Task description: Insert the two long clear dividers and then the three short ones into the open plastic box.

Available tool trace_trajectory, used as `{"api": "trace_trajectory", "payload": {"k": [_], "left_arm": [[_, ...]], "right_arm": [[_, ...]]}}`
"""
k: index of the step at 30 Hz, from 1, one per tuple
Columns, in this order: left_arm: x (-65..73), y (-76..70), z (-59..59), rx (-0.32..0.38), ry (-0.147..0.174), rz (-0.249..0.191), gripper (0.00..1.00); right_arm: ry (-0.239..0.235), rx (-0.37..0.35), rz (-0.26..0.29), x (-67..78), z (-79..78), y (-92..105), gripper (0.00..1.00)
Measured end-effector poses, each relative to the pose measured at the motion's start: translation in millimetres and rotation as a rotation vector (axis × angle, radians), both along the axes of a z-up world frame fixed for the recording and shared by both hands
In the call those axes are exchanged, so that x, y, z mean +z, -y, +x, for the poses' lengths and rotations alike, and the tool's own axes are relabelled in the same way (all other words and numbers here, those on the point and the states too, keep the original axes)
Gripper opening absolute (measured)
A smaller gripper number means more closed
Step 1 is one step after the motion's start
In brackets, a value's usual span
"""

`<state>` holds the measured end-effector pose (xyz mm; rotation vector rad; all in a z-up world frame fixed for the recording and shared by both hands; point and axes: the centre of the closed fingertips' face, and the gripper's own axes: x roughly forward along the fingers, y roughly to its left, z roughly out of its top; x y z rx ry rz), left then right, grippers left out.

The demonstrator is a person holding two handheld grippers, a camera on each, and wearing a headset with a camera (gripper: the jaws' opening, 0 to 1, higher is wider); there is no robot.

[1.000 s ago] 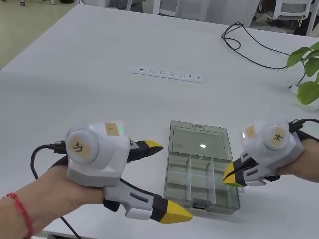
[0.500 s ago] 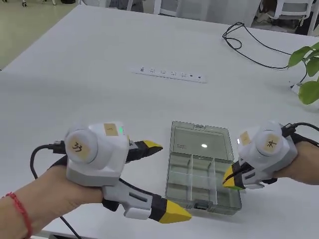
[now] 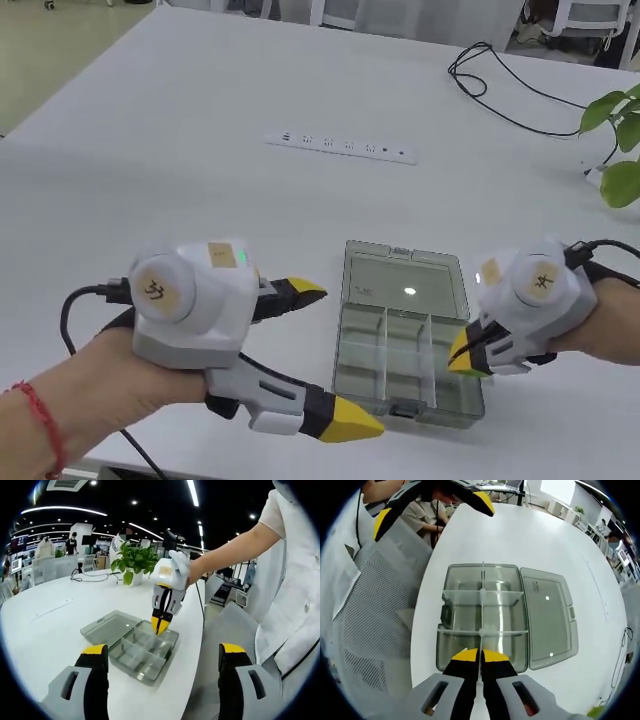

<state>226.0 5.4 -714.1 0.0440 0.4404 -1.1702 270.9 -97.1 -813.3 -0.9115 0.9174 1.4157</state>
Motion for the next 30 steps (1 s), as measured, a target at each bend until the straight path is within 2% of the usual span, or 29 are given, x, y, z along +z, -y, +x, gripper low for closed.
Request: {"api": "trace_trajectory", "payload": {"k": [6,18,30], "left_arm": [[0.0,0.7,-0.3,0.001,0.0,-0.003,0.93],[3.3,3.4,-0.3,0.0,0.007,-0.013,0.92],[5.4,3.9,0.6,-0.002,0.012,-0.012,0.92]], "right_arm": [[0.0,0.015,-0.011,9.6,-0.2,-0.8,0.03],[-0.026,0.026,-0.042,20.0,1.7,-1.6,0.03],[-0.028,0.046,-0.052,16.2,2.0,0.0,0.03]]}}
